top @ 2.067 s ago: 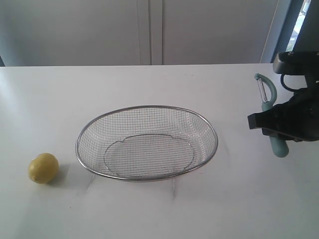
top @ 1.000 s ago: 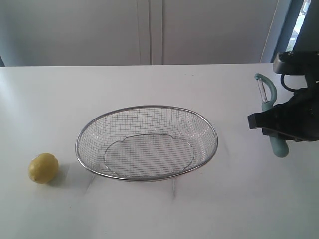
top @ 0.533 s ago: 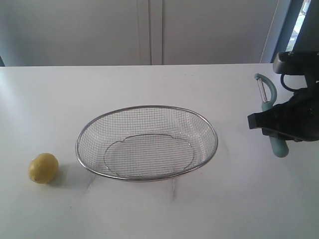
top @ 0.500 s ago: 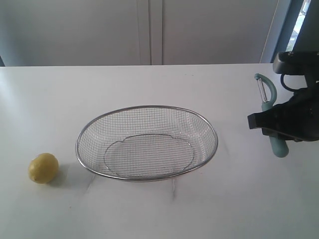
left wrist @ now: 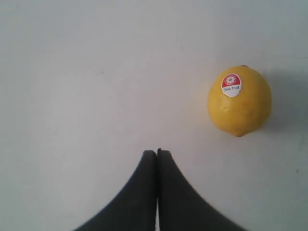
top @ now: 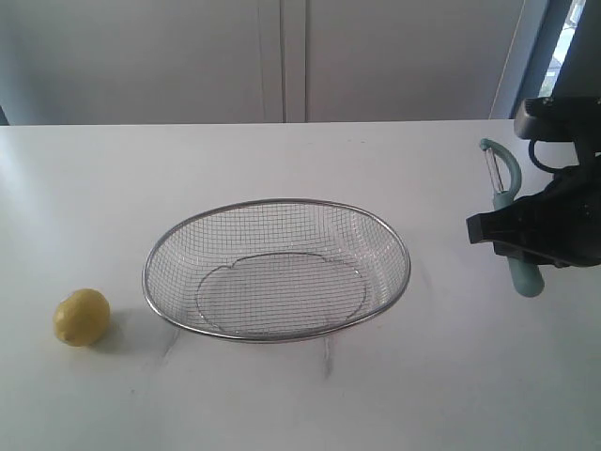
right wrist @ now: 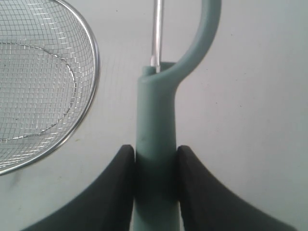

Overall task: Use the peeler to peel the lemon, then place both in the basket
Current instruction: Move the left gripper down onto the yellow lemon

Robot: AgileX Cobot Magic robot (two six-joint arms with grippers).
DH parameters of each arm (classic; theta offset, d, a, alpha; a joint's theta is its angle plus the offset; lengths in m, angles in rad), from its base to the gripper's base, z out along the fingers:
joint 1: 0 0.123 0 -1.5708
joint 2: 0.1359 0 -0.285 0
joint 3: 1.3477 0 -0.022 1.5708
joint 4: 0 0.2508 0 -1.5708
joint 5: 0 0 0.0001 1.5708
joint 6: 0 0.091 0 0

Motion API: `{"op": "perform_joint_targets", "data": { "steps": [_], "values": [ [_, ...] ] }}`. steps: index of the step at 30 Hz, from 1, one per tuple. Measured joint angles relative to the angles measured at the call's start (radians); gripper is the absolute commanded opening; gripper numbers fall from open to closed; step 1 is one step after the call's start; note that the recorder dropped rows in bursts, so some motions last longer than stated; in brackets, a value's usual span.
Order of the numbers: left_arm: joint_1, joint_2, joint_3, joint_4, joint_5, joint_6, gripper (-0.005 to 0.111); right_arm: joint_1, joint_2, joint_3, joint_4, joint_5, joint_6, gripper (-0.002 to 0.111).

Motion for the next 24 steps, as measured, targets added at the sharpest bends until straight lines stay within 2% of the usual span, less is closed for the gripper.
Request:
{"op": "perform_joint_targets", "data": {
  "steps": [9,18,24],
  "values": [
    [-0.074,0.173,-0.109,-0.008,0.101,0.002,0.000,0.000,0.000,0.000,0.000,0.000,0.000,0.000],
    [-0.137,0.305,-0.150,-0.109,0.053,0.002,0.000,0.000,0.000,0.000,0.000,0.000,0.000,0.000],
    [-0.172,0.330,-0.158,-0.171,0.013,0.048,0.002,0.000,0.000,0.000,0.002,0.000,0.000,0.000]
  ]
}}
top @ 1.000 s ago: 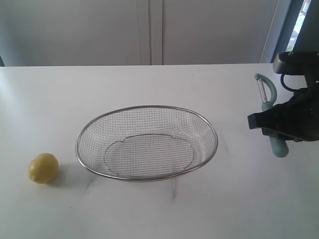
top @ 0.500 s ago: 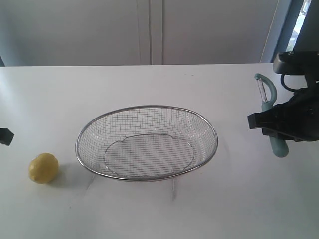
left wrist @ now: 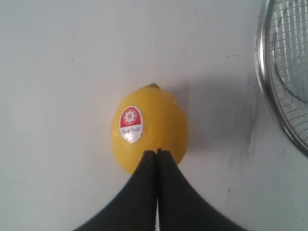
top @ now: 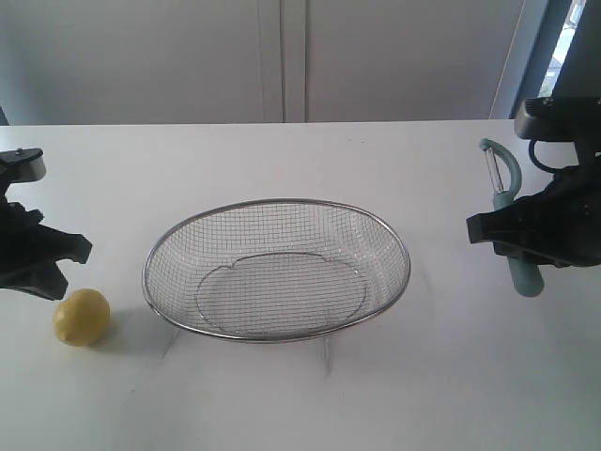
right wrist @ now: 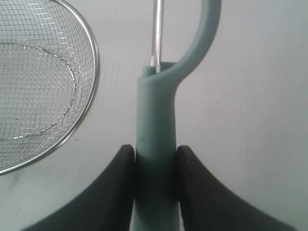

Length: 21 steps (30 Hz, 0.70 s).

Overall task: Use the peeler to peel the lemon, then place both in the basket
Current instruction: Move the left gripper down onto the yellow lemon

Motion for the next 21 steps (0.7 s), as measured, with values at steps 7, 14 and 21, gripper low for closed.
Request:
{"op": "perform_joint_targets", "data": {
  "steps": [7,14,21],
  "values": [
    [-0.007,0.006,-0.002,-0.010,-0.021,0.065,0.042,0.000,0.000,0.000,0.000,-0.006,0.000,0.000],
    [-0.007,0.062,-0.002,-0.016,-0.048,0.139,0.070,0.000,0.000,0.000,0.000,-0.014,0.000,0.000],
    [-0.007,0.131,-0.002,-0.016,-0.061,0.149,0.071,0.000,-0.002,0.000,0.000,-0.016,0.000,0.000]
  ]
}}
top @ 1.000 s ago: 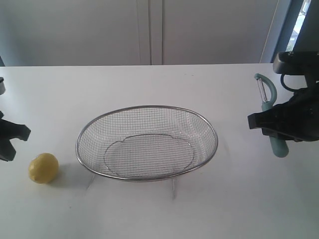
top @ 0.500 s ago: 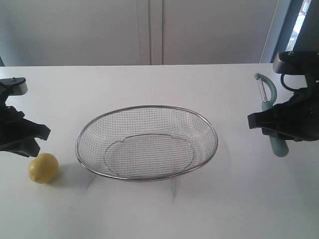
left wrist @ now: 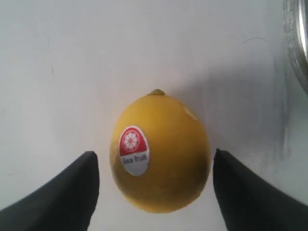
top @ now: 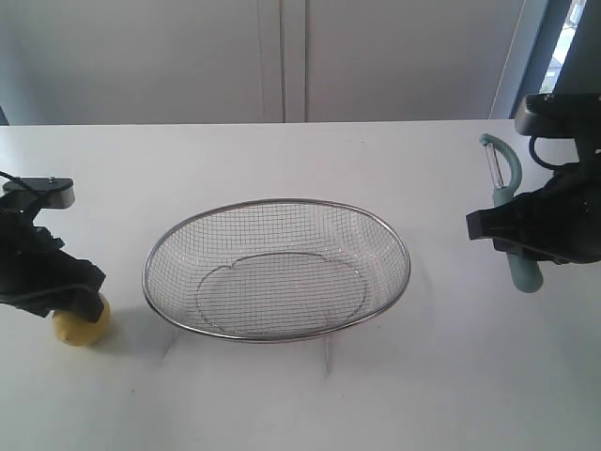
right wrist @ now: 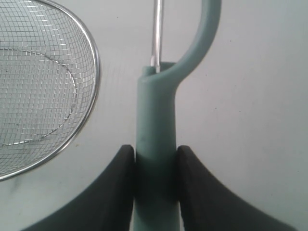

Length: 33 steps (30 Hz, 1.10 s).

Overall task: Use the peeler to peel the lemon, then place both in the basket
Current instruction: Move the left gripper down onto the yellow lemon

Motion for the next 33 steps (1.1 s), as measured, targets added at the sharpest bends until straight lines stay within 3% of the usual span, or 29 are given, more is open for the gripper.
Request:
{"op": "perform_joint_targets", "data": {
  "steps": [18,21,29,33],
  "values": [
    [-0.004,0.093,0.000,-0.023,-0.041,0.002,0.067,0.000,0.000,0.000,0.000,-0.004,0.000,0.000],
    [-0.004,0.093,0.000,-0.023,-0.043,0.002,0.055,0.000,0.000,0.000,0.000,-0.004,0.000,0.000],
    [-0.004,0.093,0.000,-0.023,-0.043,0.002,0.003,0.000,0.000,0.000,0.000,-0.006,0.000,0.000],
    [-0.004,0.093,0.000,-0.023,-0.043,0.002,0.000,0.000,0.000,0.000,0.000,-0.006,0.000,0.000]
  ]
}}
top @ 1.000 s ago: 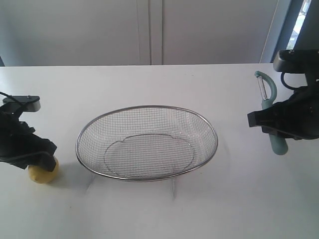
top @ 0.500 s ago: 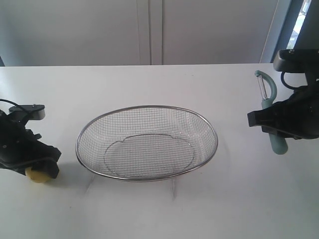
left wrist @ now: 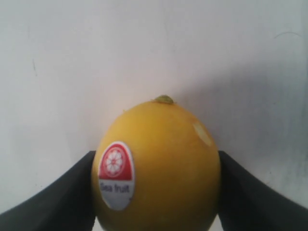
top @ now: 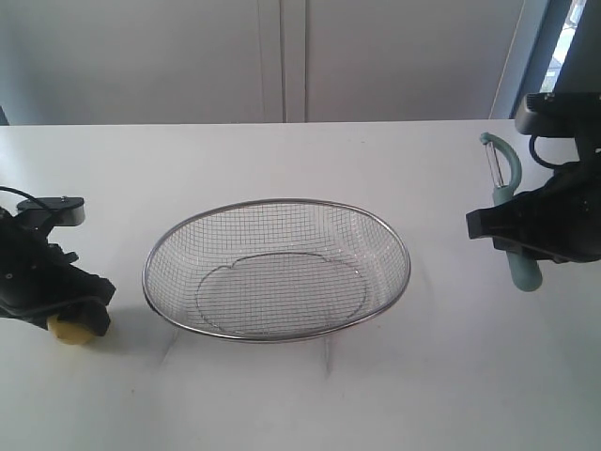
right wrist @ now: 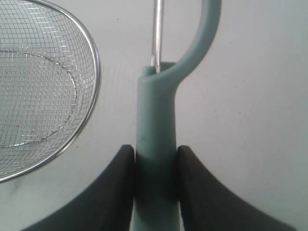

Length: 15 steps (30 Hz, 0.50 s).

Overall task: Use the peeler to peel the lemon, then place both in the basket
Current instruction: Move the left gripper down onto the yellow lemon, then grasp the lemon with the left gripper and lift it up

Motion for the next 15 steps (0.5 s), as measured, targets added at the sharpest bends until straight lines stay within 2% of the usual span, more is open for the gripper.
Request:
{"op": "perform_joint_targets", "data": {
  "steps": [7,15],
  "values": [
    [0.000,-0.009,0.000,0.002,0.013,0.028,0.000,0.000,0.000,0.000,0.000,0.000,0.000,0.000],
    [0.000,-0.121,0.000,0.002,0.046,0.047,0.000,0.000,0.000,0.000,0.000,0.000,-0.015,0.000]
  ]
}}
